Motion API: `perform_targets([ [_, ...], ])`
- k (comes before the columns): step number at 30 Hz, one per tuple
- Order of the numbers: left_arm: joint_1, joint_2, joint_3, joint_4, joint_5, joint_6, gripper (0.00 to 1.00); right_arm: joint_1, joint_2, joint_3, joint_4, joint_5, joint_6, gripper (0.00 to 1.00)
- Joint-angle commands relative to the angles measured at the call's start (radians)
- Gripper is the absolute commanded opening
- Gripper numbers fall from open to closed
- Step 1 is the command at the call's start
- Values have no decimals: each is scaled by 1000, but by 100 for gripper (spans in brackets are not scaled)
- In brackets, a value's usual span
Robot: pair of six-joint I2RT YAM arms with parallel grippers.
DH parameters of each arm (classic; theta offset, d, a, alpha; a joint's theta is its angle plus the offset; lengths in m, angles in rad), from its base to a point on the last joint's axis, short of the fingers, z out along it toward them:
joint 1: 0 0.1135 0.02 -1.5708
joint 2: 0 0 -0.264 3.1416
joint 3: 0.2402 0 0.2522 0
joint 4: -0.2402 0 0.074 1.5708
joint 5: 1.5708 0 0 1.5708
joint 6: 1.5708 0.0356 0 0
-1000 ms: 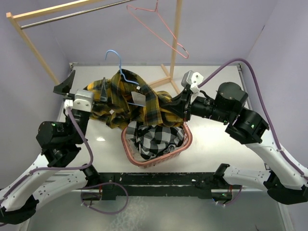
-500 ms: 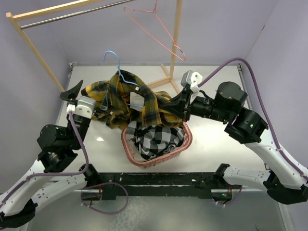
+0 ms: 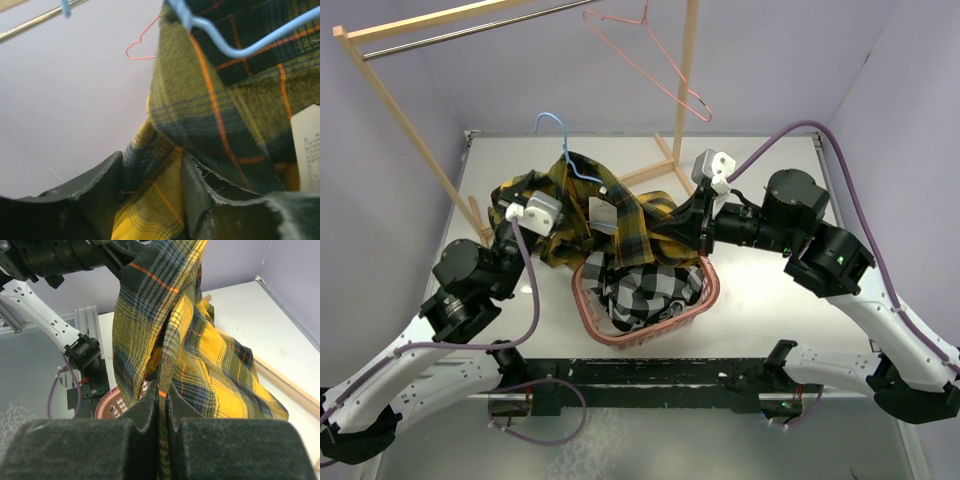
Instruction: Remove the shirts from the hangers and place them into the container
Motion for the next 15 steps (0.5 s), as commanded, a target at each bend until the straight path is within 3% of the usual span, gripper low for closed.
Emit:
perform_targets([
  [1, 2, 50, 13, 62, 1, 24, 29, 6, -14, 28, 50, -64, -8, 0],
  [2, 2, 57, 7, 84, -22, 24, 8, 6, -13, 26, 49, -64, -14, 0],
  [3, 2, 58, -5, 104, -45, 29, 0, 6, -11, 26, 48, -57, -19, 0],
  [9, 2, 38, -89, 239, -179, 87, 0, 6, 52, 52, 37, 111, -34, 2],
  [11, 4, 54, -91, 266, -238, 116, 0, 6, 87, 75, 32, 224, -42, 31],
  [15, 3, 130, -26, 250, -371, 166, 0, 6, 155, 160, 12, 442, -60, 60],
])
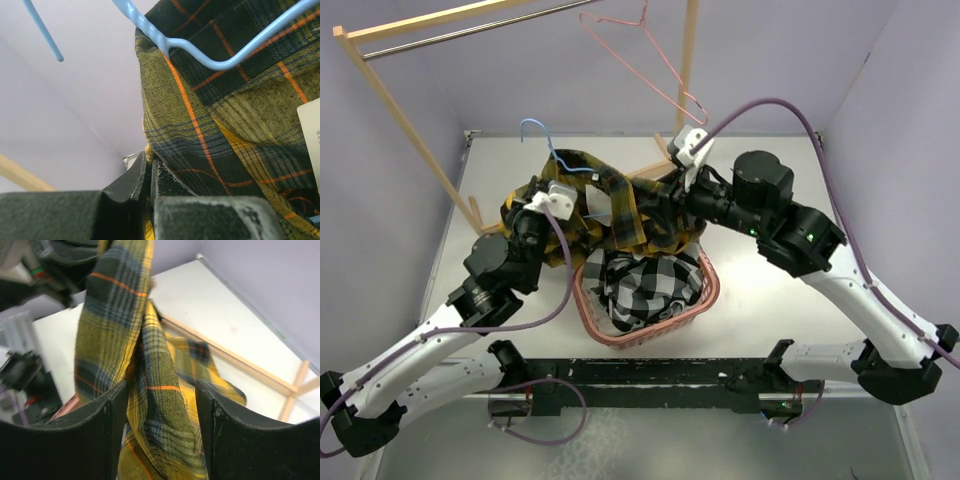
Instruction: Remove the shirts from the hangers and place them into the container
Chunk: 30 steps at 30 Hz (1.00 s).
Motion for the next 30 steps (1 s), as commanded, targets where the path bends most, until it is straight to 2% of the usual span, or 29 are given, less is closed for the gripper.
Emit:
perform_targets([
  [1, 1, 74, 95, 102, -190, 69, 0, 5, 55, 119, 41, 279, -32, 62],
  [4, 3, 135, 159, 93, -281, 126, 0, 6, 62, 166, 80, 365, -37, 65],
  [9, 3, 181, 245, 122, -352, 233, 0, 6, 29, 176, 175, 481, -52, 67],
  [13, 3, 190, 322, 132, -388, 304, 0, 6, -16, 152, 215, 503, -52, 67],
  [17, 3, 181, 435, 7, -389, 242, 0, 5, -36, 98, 210, 369, -7, 66],
  [19, 2, 180, 489, -92, -378, 169, 0, 6, -34, 54, 224, 245, 18, 66],
  [23, 2, 184, 516, -129, -375, 149, 0, 9, -14, -45, 343, -2, 89, 63],
  [25, 3, 187, 517, -138, -374, 142, 0, 21, 5, -83, 397, -47, 111, 62],
  [30, 2, 187, 508, -187, -366, 90, 0, 44, 42, -188, 562, -47, 137, 62],
])
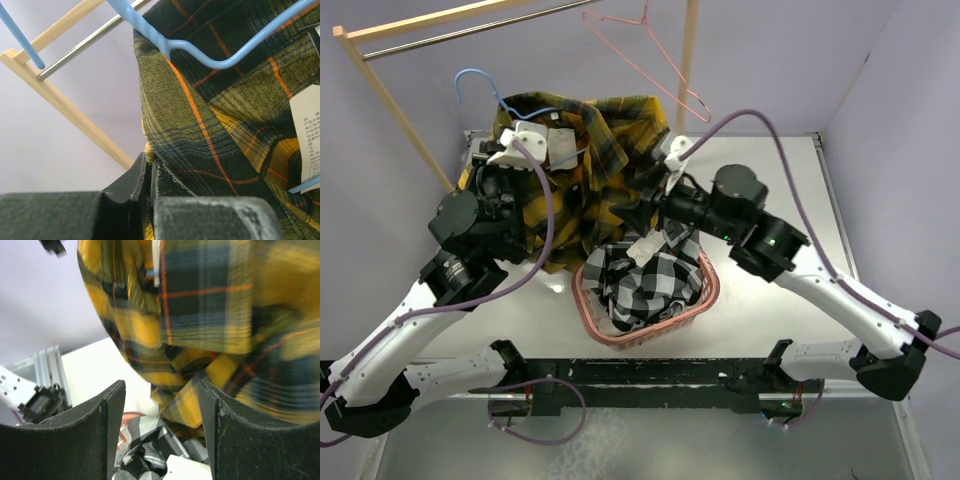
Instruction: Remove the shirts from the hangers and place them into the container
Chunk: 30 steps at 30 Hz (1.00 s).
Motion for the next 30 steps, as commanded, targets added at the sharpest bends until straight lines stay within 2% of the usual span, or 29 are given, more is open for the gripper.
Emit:
perform_targets([
  [1, 3, -2, 27, -11, 8, -75, 0, 19, 17, -79, 231, -84, 58, 62],
  [14, 1, -25, 6, -50, 20, -121, 0, 69, 82, -254, 603, 35, 90, 62],
  [18, 1, -34, 4, -67, 24, -141, 0, 117, 111, -286, 687, 169, 37, 60],
  [26, 2, -44, 5, -118, 39, -197, 0, 240, 243, -356, 1041, 471, -155, 54],
  [30, 2, -57, -1, -145, 50, -222, 0, 258, 313, -371, 1234, 609, -237, 49],
])
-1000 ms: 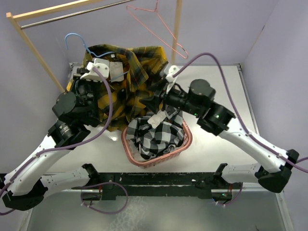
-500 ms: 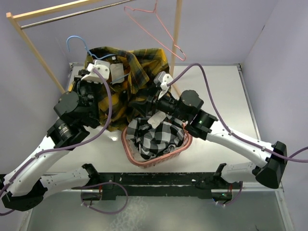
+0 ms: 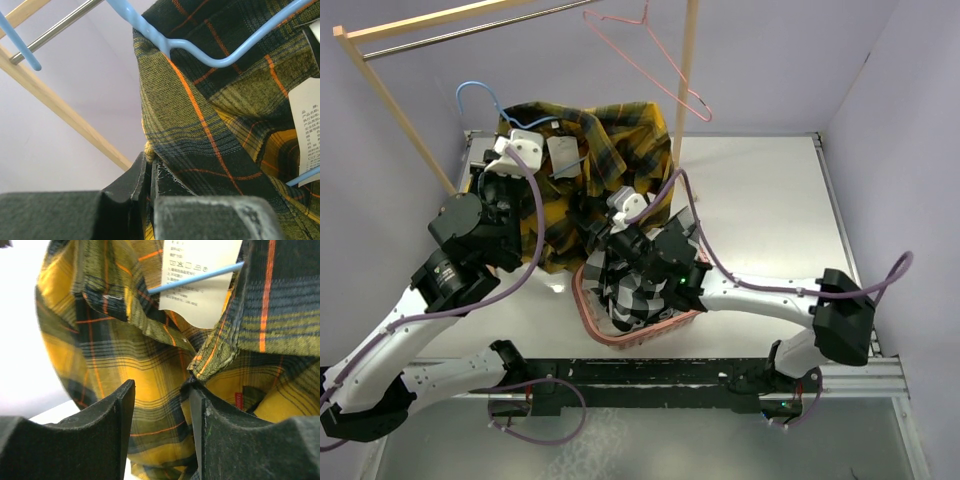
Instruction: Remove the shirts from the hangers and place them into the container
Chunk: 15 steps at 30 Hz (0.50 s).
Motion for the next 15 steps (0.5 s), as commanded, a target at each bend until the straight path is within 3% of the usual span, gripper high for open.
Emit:
perform_targets([
  [1, 1, -34, 2, 21, 28, -64, 0, 16, 45, -6, 339, 237, -137, 49],
  [10, 1, -67, -23, -5, 25, -81, 0, 16, 66, -3, 441, 355, -217, 46],
  [13, 1, -71, -26, -11, 33, -93, 0, 16, 62, -2, 416, 336, -219, 39],
  [15, 1, -70, -26, -20, 39, -104, 0, 16, 62, 3, 411, 328, -220, 27],
])
